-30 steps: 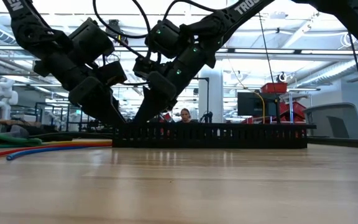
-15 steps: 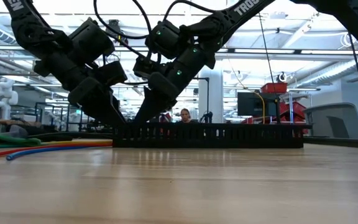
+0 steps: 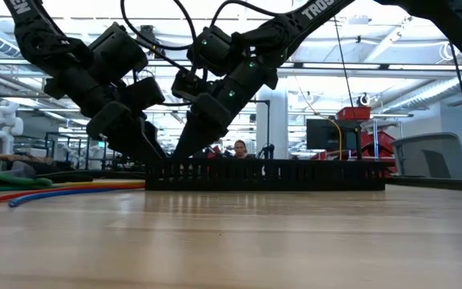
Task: Ziptie cables
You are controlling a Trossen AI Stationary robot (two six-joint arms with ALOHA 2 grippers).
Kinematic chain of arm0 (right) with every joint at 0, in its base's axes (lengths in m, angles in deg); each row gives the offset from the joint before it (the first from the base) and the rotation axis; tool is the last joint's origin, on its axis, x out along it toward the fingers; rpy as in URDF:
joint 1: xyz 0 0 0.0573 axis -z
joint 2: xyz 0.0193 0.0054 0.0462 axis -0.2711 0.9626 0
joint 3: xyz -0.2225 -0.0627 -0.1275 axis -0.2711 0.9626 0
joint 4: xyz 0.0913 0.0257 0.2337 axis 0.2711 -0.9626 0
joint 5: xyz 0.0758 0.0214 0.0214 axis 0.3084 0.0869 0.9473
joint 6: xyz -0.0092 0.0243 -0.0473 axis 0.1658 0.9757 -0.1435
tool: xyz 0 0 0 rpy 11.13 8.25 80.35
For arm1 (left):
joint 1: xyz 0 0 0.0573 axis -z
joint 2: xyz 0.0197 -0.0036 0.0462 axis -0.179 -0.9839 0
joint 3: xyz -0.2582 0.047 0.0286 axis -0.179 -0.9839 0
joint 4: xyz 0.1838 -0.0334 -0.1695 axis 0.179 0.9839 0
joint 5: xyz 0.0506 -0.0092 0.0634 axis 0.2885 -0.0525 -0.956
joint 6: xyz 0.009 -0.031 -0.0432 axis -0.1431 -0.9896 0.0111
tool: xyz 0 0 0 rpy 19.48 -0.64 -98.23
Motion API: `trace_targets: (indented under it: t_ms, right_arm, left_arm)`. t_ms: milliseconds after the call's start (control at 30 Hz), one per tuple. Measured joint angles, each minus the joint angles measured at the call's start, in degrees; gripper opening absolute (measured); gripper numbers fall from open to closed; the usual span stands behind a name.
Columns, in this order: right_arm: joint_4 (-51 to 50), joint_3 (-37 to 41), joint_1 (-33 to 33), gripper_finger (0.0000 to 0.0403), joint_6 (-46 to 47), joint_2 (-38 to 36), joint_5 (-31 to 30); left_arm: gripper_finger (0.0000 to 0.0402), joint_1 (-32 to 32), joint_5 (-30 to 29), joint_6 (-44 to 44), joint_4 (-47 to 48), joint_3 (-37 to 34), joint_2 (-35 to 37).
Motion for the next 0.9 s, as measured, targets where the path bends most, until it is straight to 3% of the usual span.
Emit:
trace_targets:
  t_ms: [367, 567, 900]
  right_arm:
    - [-0.2, -0.1, -0.1, 0.0242, -0.5, 0.0, 0.4]
    - [0.0, -0.1, -0.1, 0.0242, -0.1, 0.0, -0.2]
    - [-1.7, -0.2, -0.1, 0.0242, -0.1, 0.0, -0.2]
  left_arm:
    - [0.0395, 0.9, -1.2, 0.0, 0.7, 0.2, 0.1]
    - [0.0385, 1.8, 0.4, -0.3, 12.5, 0.4, 1.5]
    - [0.0384, 5.5, -1.1, -0.1, 16.8, 0.3, 9.8]
